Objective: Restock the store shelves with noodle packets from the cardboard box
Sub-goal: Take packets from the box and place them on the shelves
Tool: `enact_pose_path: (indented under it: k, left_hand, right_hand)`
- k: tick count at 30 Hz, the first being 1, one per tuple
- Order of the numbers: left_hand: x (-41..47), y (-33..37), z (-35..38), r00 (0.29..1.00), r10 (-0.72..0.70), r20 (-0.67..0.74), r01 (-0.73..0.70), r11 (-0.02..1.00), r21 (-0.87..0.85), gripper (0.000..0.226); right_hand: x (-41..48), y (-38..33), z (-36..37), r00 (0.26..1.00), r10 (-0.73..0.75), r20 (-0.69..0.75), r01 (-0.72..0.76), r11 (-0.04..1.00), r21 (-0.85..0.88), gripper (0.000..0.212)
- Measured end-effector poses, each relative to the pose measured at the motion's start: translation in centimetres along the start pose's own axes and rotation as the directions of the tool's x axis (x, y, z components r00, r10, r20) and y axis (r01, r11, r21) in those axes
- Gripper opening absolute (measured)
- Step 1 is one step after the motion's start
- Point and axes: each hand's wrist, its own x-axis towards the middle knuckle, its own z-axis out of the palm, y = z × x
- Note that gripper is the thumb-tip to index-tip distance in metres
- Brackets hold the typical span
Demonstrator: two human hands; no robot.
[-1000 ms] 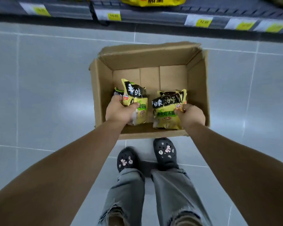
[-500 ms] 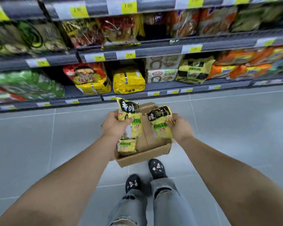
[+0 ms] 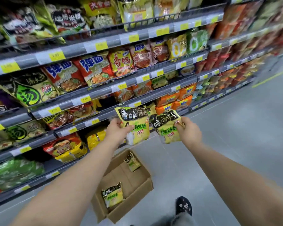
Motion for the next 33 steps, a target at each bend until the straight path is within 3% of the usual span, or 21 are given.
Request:
enact_pose_path:
  k: [7,10,17,24,27,33]
  left_hand:
    - [3.6,11.4,7.6,0.989,0.14,-0.04,-0.141,0.99,-0.02,0.063]
    - [5.1,16.0,11.7,0.986,0.155,-0.064,-0.161,0.982,-0.1,0.065]
    - [8.2,25.0,17.8,0.952,0.249,-0.178,-0.277,0.948,-0.155,0.06]
    - [13.3,32.1,20.1,0.898,0.375,-0.228,-0.405,0.909,-0.1,0.056]
    - [16.4,35.3,21.0,0.875,0.411,-0.257,-0.457,0.877,-0.152,0.04]
    - [22.6,42.1,22.7,0.759,0.572,-0.31,-0.617,0.785,-0.062,0.033]
  right_hand:
    - [9.4,3.4,-10.9,0.982,0.032,-0.184,-0.008,0.992,0.13,0.025]
    - [14.0,4.4,-15.3,0.975,0.017,-0.219,0.028,0.979,0.2,0.015]
    - [23.5,5.3,-23.2,0.959,-0.038,-0.28,0.126,0.944,0.304,0.025]
    - [32.2,3.5,-25.5,0.944,-0.01,-0.329,0.174,0.864,0.472,0.024]
    - [35.8,2.1,-25.6,0.93,-0.006,-0.367,0.21,0.828,0.519,0.014]
    - [43.9,0.4,-26.2,0.864,-0.022,-0.502,0.314,0.803,0.506,0.013]
